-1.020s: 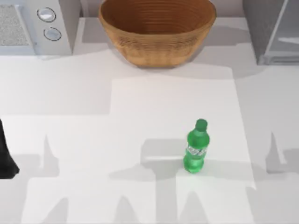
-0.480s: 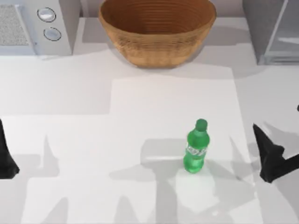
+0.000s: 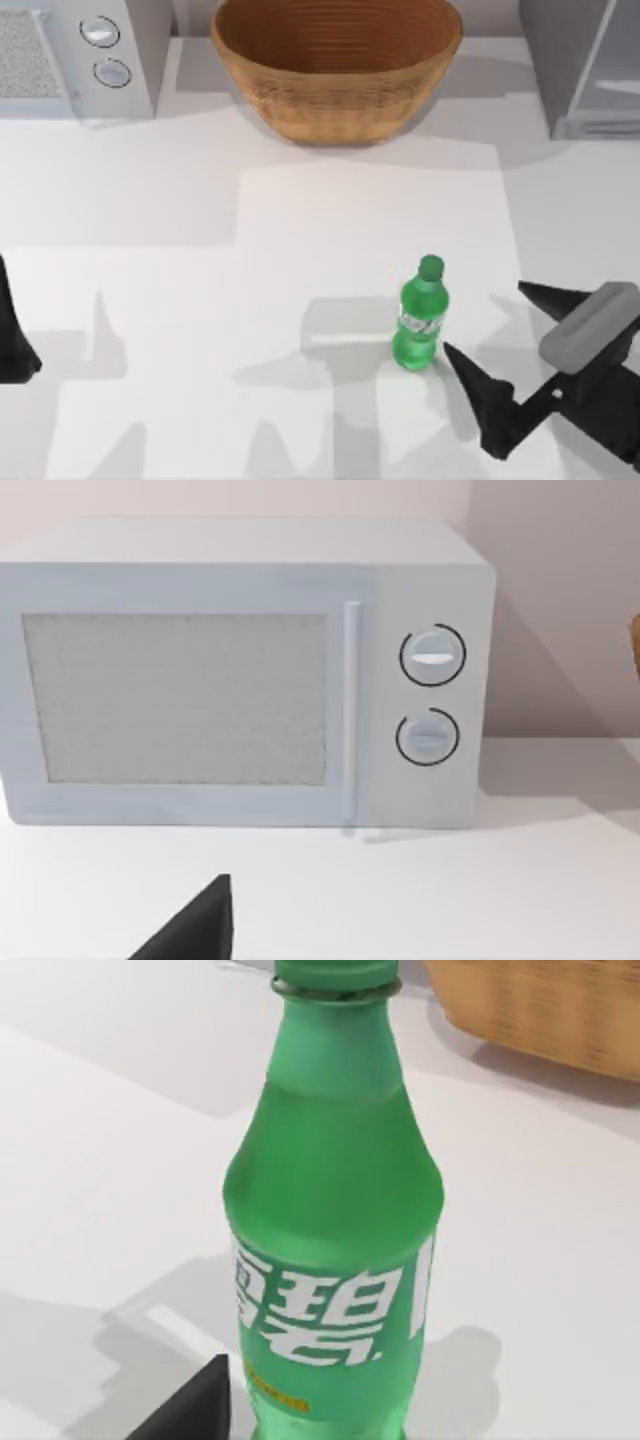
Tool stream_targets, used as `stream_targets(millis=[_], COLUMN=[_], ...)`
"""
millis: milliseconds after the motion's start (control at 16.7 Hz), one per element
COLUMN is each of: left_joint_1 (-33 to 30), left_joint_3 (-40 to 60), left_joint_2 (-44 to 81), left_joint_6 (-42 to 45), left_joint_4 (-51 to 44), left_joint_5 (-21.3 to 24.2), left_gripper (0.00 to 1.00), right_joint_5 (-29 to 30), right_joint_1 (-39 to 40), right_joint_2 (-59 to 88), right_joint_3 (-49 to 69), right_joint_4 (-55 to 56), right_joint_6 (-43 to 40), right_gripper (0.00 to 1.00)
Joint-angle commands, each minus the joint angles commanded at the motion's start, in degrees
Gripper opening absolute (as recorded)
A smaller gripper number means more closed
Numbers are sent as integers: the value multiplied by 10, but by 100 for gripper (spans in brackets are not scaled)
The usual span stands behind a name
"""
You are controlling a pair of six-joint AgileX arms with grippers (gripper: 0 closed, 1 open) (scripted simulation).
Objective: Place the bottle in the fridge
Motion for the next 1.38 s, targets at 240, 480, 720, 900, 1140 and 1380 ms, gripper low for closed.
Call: stream_targets(millis=[240,480,720,900,1140,1380], left_joint_1=[0,0,0,0,0,0], left_joint_3=[0,0,0,0,0,0], left_joint_2=[0,0,0,0,0,0], left_joint_6=[0,0,0,0,0,0], left_joint_4=[0,0,0,0,0,0], left_joint_5=[0,0,0,0,0,0], left_gripper=[100,100,100,100,100,100], right_joint_5=[-7,-8,-7,0,13,15], right_joint_1=[31,36,35,44,56,59], right_joint_2=[94,105,108,128,160,166], right_joint_3=[6,7,14,59,128,142], right_joint_4=[90,102,96,73,35,28], right_joint_6=[-1,-1,-1,1,3,3], right_gripper=[100,100,100,100,100,100])
